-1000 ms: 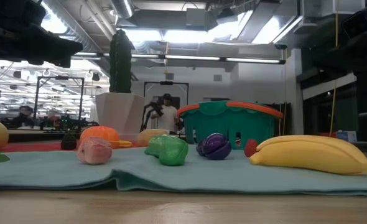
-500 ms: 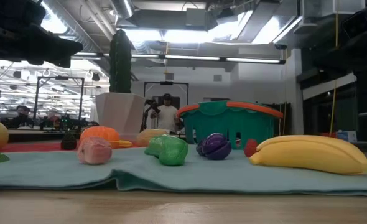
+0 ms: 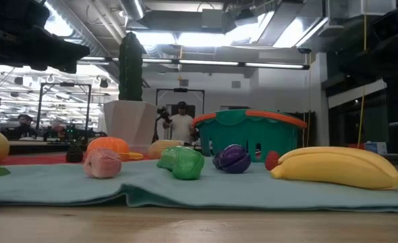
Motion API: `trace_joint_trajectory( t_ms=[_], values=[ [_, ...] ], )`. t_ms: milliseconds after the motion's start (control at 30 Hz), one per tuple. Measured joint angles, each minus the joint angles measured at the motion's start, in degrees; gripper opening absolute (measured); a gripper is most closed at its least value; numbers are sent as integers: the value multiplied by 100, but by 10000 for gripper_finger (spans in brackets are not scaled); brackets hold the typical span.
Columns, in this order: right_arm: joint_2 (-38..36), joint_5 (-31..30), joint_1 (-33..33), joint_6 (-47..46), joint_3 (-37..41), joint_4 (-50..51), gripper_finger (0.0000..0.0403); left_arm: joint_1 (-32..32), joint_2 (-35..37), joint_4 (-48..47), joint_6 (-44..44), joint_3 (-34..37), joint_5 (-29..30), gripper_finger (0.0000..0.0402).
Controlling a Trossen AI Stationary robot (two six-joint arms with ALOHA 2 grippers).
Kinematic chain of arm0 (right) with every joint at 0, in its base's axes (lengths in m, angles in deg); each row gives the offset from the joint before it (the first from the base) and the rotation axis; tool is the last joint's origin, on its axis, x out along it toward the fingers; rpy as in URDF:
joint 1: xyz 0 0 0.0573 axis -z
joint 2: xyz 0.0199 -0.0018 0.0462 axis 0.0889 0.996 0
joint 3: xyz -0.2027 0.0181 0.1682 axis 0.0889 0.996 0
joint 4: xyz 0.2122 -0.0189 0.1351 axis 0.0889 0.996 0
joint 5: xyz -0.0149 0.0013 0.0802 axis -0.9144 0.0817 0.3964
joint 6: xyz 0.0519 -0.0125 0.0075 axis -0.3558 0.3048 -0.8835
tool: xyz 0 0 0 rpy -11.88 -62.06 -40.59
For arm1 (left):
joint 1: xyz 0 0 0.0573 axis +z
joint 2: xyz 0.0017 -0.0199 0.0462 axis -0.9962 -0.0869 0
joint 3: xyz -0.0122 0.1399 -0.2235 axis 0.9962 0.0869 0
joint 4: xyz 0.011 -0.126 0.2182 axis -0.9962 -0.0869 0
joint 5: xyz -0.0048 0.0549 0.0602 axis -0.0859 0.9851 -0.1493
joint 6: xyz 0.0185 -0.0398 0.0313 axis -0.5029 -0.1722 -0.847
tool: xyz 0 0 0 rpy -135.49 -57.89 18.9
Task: Build produce basket
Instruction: Put the green pear into the blue basket
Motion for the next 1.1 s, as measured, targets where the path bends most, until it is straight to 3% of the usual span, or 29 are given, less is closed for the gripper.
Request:
trace_joint_trajectory(
  t_ms=[933, 1100],
  values=[
    [0, 2, 11, -1224, 0, -404, 60, -1, 0, 32, 506, 0, 0, 0],
    [0, 1, 11, -1212, -1, -405, 60, -3, 0, 57, 1452, 2, 0, 0]
  ],
)
